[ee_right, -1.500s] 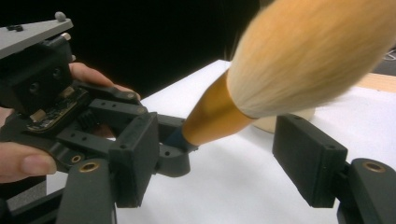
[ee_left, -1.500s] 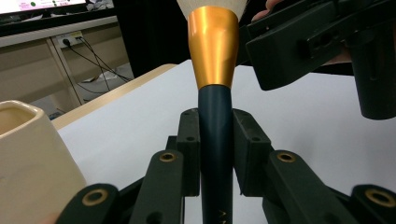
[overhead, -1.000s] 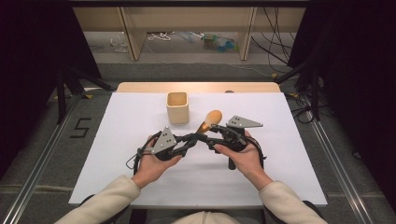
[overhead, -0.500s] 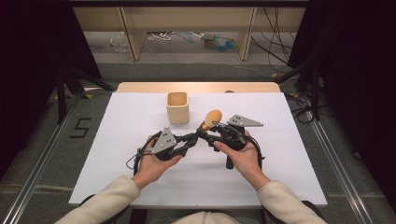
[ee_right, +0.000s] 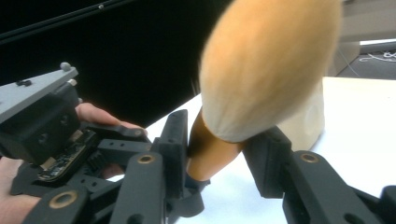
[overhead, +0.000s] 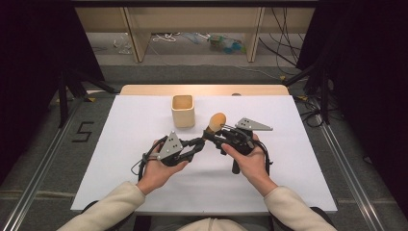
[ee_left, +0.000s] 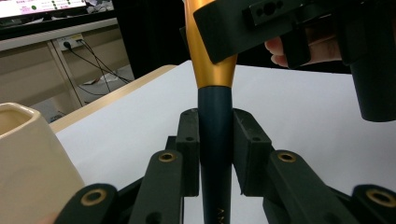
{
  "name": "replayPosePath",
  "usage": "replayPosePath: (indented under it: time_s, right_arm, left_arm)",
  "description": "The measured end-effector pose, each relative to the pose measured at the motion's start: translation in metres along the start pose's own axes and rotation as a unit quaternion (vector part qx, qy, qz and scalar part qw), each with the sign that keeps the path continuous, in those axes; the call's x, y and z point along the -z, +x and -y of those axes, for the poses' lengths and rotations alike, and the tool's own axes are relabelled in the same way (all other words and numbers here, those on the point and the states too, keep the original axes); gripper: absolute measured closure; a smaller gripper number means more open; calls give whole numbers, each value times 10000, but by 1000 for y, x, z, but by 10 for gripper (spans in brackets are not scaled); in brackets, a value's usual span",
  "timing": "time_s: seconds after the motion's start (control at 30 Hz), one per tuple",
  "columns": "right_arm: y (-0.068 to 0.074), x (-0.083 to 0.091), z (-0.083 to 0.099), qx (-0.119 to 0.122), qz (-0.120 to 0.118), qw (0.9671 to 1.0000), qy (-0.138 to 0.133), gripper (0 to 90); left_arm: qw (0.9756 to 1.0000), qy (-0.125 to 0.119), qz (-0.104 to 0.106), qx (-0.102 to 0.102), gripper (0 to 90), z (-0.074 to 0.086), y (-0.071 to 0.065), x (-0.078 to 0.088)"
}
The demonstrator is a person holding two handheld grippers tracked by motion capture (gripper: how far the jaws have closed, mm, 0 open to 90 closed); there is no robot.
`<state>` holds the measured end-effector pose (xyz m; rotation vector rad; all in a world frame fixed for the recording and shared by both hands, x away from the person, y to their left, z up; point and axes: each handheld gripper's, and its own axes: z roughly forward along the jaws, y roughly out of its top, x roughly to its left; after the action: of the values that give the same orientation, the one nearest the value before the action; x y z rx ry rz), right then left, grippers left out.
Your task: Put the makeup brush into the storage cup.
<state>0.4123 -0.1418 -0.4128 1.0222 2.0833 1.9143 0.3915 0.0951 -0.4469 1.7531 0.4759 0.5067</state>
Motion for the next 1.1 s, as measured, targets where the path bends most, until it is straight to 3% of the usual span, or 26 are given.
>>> replayPosePath:
  time_s: [0.13,0.2,0.23,0.4,0.43,0.5,0.57,0.63,0.67,0.83,0.87,1.1]
  right_arm:
    - [2,-1,-1,277,-63,9996,77,655]
    - [5,0,-4,638,-78,9976,255,658]
    - [7,-1,-6,775,-108,9968,186,659]
    - [12,5,-15,1478,-5,9879,476,659]
    - [10,4,-16,1699,7,9844,449,659]
    - [11,5,-16,1865,29,9809,550,660]
    - [13,7,-16,1841,25,9803,721,660]
    - [12,6,-16,2004,14,9775,657,660]
    - [14,6,-16,1951,-28,9780,743,660]
    - [16,7,-19,2239,-14,9708,857,660]
    - [16,7,-19,2211,-105,9715,849,660]
    - [19,7,-20,2301,-95,9686,938,660]
  left_arm:
    - [9999,99,83,-31,725,2,-1,-2]
    - [9996,198,178,-2,665,3,-2,-3]
    - [9994,255,228,-2,631,3,-2,-4]
    - [9973,440,573,144,422,3,-2,-3]
    - [9967,468,651,156,391,4,-2,-1]
    - [9957,518,723,264,358,5,-2,2]
    - [9952,495,815,216,342,4,-1,5]
    - [9950,480,836,246,330,4,-1,7]
    - [9951,469,839,245,326,3,-1,8]
    - [9960,405,782,173,342,2,-2,12]
    - [9961,383,786,134,353,2,-2,12]
    - [9969,304,717,132,453,0,-4,10]
